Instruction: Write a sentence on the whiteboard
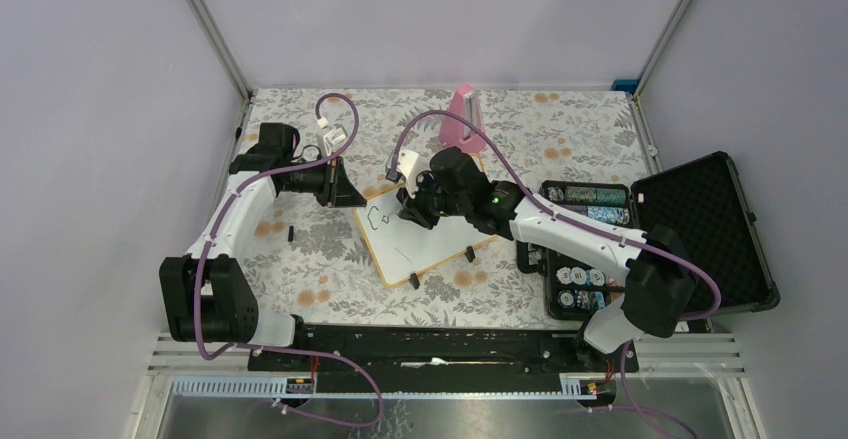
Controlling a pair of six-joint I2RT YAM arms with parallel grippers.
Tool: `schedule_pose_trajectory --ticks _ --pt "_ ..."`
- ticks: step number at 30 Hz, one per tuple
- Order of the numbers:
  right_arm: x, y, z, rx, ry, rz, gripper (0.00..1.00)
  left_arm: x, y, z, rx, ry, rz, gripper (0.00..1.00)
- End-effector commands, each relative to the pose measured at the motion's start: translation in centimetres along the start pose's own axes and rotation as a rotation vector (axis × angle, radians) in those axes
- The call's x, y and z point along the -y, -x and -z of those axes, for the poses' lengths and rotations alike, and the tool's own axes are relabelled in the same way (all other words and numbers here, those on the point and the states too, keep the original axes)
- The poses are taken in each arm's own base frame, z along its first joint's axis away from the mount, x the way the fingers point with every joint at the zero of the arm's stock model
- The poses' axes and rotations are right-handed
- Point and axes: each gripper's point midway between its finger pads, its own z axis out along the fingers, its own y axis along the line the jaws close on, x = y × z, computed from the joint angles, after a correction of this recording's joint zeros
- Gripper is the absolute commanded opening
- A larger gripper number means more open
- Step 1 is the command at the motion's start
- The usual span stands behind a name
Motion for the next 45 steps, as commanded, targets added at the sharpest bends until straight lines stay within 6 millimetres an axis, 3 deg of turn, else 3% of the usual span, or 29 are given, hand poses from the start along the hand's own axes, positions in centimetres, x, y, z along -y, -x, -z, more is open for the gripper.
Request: schedule_pose_trajectory --ticks 1,16,21,29,33,45 --pt "0.5 3.5 0.4 0.09 -0.018 0.014 0.0 -0.1 0.4 0.3 0.014 0.018 -0.035 0.0" --pt "-1.1 3.5 0.2 0.087 0.049 0.027 0.0 -0.1 0.4 0.3 0.014 0.016 -0.034 0.0" --pt "-2.2 3.9 1.5 0.098 0.114 0.025 0.0 -0.1 0.4 0.3 0.014 0.017 -0.036 0.0" --pt "0.1 2.9 3.5 0.112 0.075 -0.016 0.0 0.0 0.5 0.4 0.018 0.02 -0.042 0.0" --pt "1.3 2.7 2.9 0.106 0.028 -0.015 0.0 0.1 0.6 0.4 0.018 0.019 -0.041 0.0" --pt "1.1 2.4 1.5 0.086 0.05 -0.026 0.0 0.1 0.4 0.4 0.017 0.022 -0.044 0.0"
